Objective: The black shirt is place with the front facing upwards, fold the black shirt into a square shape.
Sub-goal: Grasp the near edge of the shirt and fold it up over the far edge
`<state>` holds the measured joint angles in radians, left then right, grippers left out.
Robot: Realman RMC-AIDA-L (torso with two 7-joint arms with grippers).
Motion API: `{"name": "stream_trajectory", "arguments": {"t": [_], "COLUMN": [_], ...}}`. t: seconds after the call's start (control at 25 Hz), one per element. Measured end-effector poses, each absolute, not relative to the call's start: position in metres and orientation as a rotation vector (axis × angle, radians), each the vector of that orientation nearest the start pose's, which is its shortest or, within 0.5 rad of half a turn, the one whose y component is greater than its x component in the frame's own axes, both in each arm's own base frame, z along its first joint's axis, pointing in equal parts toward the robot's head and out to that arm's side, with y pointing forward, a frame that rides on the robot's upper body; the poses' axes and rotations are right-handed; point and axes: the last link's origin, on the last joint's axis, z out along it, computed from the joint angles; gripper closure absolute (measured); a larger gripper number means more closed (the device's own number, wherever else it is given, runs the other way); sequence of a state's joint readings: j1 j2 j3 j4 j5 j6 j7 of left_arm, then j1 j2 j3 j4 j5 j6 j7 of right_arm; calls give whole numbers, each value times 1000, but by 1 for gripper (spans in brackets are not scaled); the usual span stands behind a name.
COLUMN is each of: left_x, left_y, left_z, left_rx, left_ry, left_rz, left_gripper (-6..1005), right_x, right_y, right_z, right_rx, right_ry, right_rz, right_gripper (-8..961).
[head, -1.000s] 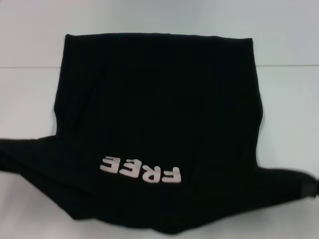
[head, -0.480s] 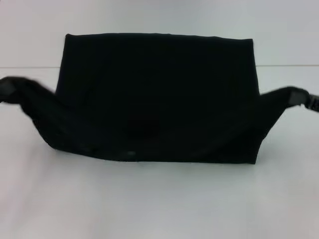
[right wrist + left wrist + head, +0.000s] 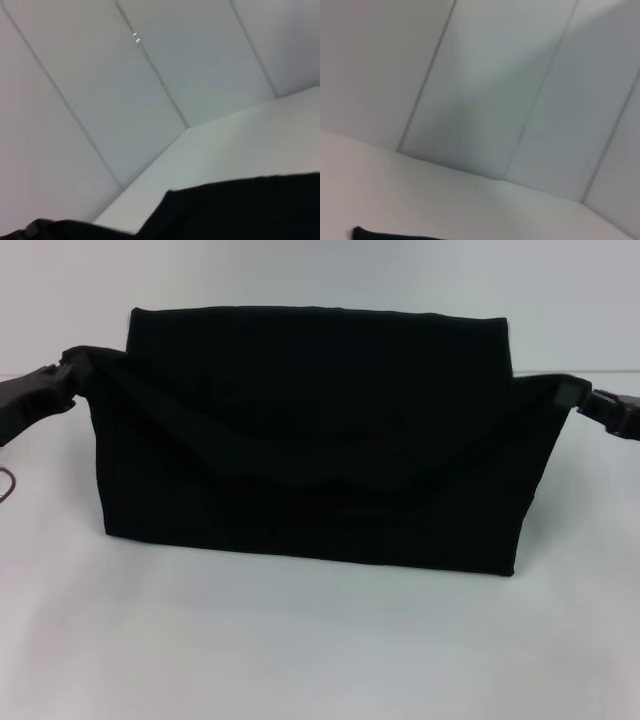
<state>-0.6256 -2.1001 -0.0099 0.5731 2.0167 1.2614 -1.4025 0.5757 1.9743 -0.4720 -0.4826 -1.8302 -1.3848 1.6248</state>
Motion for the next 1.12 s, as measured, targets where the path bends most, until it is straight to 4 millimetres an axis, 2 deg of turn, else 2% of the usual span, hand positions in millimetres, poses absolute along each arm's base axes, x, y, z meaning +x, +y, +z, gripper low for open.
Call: {"name": "stream_trajectory", "arguments": {"t": [0.48, 0.88, 1.12], "left_x": [-312, -290, -290], "left_y": [397, 433, 442], "left_z": [42, 14, 13], "left_rx": [-1822, -1831, -1769], "left_ry": [-888, -843, -879], "left_rz": [-833, -657, -603], "left_gripper": [918, 883, 862], "right_x": [281, 273, 276], "right_y": [402, 423, 427], "right_z": [24, 1, -3], "right_rx": [-2101, -2030, -1999], "right_ry": [990, 1037, 1056], "right_rz": [867, 770, 727], "right_gripper": [893, 886, 882]}}
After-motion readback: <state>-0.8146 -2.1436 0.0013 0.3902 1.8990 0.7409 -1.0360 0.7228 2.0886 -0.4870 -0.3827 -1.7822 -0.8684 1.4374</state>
